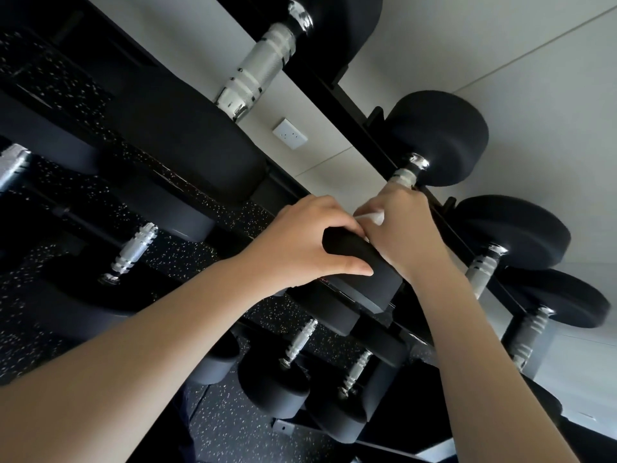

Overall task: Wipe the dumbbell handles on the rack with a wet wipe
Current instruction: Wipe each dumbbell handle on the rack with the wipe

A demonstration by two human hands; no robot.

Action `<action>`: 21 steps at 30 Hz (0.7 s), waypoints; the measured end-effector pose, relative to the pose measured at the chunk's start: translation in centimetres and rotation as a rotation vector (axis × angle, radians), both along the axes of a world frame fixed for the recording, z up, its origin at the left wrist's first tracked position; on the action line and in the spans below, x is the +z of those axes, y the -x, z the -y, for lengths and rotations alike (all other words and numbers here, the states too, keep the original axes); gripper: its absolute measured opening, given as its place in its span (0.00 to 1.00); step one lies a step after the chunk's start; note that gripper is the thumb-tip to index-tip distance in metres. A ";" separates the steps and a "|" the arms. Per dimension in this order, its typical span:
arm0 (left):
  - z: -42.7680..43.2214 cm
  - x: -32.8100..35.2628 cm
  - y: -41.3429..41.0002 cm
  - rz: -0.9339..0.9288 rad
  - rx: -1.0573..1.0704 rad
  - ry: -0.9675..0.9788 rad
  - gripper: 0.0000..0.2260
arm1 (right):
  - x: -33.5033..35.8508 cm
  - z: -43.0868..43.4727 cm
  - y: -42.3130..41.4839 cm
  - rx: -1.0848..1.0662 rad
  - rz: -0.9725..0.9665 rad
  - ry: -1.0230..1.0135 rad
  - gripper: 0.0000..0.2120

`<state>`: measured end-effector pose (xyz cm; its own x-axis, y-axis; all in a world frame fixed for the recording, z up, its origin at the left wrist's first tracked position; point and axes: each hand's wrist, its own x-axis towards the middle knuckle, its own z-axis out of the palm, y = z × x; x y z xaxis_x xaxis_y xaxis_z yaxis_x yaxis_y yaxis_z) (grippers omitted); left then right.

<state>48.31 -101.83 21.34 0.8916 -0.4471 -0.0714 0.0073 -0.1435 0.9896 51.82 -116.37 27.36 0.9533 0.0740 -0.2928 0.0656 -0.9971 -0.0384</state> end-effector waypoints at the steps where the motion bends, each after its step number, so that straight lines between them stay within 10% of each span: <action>1: -0.1 -0.1 0.0 0.000 -0.002 0.011 0.16 | 0.2 0.0 0.0 0.009 -0.028 0.000 0.06; 6: -0.1 -0.2 0.0 0.009 -0.005 0.028 0.15 | 0.8 -0.1 -0.8 0.038 -0.093 0.030 0.06; 21: -0.1 -0.4 0.0 0.014 -0.006 0.005 0.17 | -1.9 2.8 -2.0 -0.365 0.646 -0.341 0.08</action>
